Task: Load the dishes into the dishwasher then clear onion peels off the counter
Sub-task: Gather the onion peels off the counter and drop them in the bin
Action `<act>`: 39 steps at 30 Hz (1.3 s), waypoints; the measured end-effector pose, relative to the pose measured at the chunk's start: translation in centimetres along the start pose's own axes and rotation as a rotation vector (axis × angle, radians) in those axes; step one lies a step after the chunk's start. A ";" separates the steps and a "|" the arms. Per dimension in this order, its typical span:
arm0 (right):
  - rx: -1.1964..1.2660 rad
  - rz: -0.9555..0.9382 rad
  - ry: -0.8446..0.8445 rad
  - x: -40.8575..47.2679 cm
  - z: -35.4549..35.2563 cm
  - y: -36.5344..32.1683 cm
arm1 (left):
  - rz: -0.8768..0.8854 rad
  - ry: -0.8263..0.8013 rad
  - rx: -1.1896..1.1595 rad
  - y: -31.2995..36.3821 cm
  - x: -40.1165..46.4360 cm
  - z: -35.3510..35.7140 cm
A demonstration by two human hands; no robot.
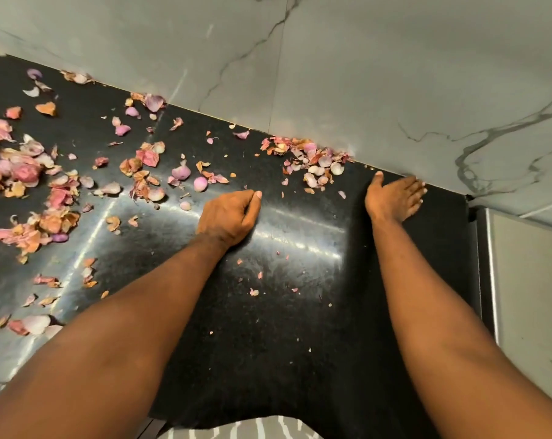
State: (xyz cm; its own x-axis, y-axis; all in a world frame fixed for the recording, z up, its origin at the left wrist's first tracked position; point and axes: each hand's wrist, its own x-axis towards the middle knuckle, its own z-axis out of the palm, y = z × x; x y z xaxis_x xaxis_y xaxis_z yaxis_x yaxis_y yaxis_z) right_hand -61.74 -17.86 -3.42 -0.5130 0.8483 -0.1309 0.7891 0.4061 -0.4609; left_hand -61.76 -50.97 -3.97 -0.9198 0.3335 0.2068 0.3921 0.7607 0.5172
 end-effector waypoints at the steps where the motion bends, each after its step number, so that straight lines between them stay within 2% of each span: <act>1: 0.000 -0.032 -0.018 -0.1 0.4 -0.8 | -0.006 -0.002 0.010 0.1 0.1 -0.1; 4: 0.031 -0.134 -0.069 -2.1 1.4 -2.4 | -0.015 -0.005 0.035 0.2 0.3 -0.2; 8: 0.149 -0.571 -0.173 -6.9 3.3 -3.0 | -0.041 -0.013 0.028 0.3 0.2 -0.2; 10: 0.295 -0.659 -0.208 -8.3 3.4 -3.2 | -0.046 -0.008 0.022 0.3 0.2 -0.2; 12: 0.404 -0.674 -0.128 -8.1 3.1 -3.8 | -0.043 -0.006 0.013 0.2 0.2 -0.2; 14: 0.372 -0.687 -0.110 -6.5 3.0 -4.5 | -0.040 -0.006 0.011 0.2 0.2 -0.2; 18: 0.216 -0.764 -0.339 -4.2 3.4 -5.1 | -0.040 -0.002 0.008 0.4 0.2 -0.4; 20: 0.418 -0.677 -0.454 -4.1 2.8 -5.2 | -0.032 0.001 0.003 0.3 0.1 -0.4; 22: 0.590 -0.614 -0.407 -3.5 2.5 -5.4 | -0.027 0.007 -0.007 0.2 0.0 -0.4; 23: 0.577 -0.617 -0.381 -3.0 2.4 -5.5 | -0.023 0.013 -0.017 0.2 0.0 -0.4; 27: 0.410 -0.647 -0.568 -3.5 3.0 -5.9 | -0.031 0.034 -0.057 0.1 -0.2 -0.4; 29: 0.543 -0.661 -0.620 -4.4 2.5 -6.6 | -0.030 0.041 -0.101 -0.1 -0.3 -0.3; 31: 0.662 -0.679 -0.563 -4.6 2.0 -7.6 | -0.027 0.046 -0.147 -0.3 -0.5 -0.3; 33: 0.615 -0.681 -0.560 -4.3 2.3 -8.4 | -0.033 0.056 -0.196 -0.5 -0.6 -0.3; 35: 0.476 -0.685 -0.662 -4.4 2.9 -8.8 | -0.052 0.059 -0.226 -0.6 -0.7 -0.4; 37: 0.451 -0.682 -0.735 -4.8 3.0 -9.0 | -0.067 0.060 -0.250 -0.6 -0.6 -0.4; 39: 0.650 -0.613 -0.730 -5.2 2.8 -9.6 | -0.073 0.055 -0.279 -0.7 -0.5 -0.4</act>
State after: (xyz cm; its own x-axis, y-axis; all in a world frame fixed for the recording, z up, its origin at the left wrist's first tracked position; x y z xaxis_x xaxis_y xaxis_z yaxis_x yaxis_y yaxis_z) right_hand -67.55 -27.11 -0.76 -0.9906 0.0844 -0.1072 0.1252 0.2502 -0.9601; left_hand -61.53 -51.86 -4.15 -0.9479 0.2467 0.2013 0.3123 0.5966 0.7393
